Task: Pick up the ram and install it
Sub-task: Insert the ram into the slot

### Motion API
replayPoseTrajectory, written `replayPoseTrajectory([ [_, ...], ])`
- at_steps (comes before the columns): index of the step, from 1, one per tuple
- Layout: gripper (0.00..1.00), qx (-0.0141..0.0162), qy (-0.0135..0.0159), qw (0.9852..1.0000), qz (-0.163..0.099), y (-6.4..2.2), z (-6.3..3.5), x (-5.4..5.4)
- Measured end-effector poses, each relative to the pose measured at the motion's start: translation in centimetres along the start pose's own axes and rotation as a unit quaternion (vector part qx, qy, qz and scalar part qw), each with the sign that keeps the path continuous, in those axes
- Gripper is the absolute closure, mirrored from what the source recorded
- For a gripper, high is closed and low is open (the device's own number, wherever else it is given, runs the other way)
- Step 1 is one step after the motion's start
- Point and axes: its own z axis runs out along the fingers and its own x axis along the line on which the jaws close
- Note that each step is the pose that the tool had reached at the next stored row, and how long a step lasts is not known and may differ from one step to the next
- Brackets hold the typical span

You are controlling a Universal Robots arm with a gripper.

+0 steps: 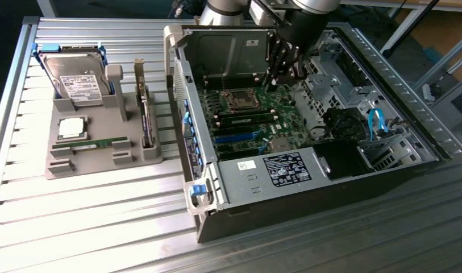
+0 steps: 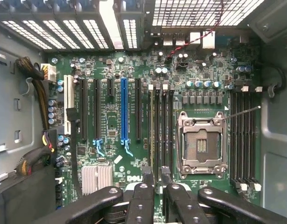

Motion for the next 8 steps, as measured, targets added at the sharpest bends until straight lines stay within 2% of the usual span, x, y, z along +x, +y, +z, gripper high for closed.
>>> replayPoseTrajectory([
  [4, 0.81, 0.0000, 0.0002, 1.0000, 0.000, 0.05, -1.07, 0.0],
  [8, 0.81, 0.0001, 0.0002, 1.0000, 0.000, 0.07, -1.56, 0.0],
])
